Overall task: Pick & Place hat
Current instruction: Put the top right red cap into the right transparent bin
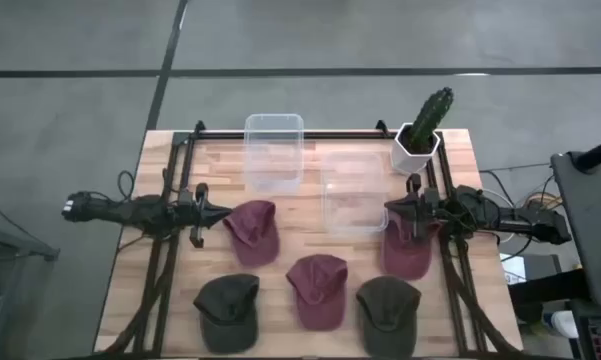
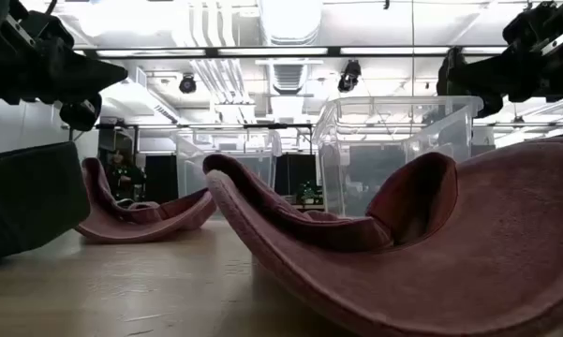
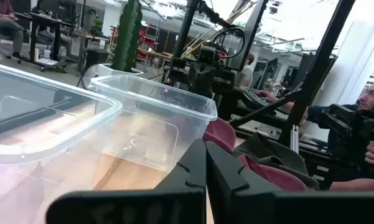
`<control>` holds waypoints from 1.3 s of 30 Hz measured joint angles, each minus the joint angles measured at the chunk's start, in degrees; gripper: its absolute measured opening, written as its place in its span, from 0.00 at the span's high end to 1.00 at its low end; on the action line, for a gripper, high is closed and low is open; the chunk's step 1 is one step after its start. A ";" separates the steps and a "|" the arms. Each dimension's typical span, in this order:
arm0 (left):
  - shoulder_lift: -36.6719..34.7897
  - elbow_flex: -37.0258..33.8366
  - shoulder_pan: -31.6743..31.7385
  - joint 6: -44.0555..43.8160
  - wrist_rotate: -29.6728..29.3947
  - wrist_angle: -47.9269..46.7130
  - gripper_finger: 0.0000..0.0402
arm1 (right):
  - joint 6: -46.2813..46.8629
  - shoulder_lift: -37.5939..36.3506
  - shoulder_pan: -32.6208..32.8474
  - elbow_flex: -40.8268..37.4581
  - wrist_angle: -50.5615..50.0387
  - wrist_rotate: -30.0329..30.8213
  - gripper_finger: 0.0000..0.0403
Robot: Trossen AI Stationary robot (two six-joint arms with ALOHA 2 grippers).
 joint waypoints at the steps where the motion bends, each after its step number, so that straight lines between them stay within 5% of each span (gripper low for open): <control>1: 0.00 0.00 0.00 0.00 -0.02 0.00 1.00 | 0.45 0.00 0.00 0.00 0.00 -0.02 0.98; 11: 0.00 0.00 0.00 0.10 -0.04 -0.04 1.00 | -0.45 0.00 0.00 3.61 -1.36 0.00 0.98; 23: 0.00 0.00 0.00 0.31 -0.07 -0.09 1.00 | 0.81 1.08 0.00 19.00 -31.82 0.09 0.98; 27: 0.00 0.00 0.00 0.24 -0.07 -0.09 1.00 | 0.90 1.72 0.02 20.41 -32.57 0.20 0.98; 33: 0.00 0.00 0.00 -0.42 -0.07 -0.11 1.00 | 8.59 7.19 0.02 22.72 -30.93 0.17 0.98; 39: 0.00 0.00 0.00 0.07 -0.28 -0.13 1.00 | 15.44 17.91 0.02 33.04 -33.58 0.14 0.98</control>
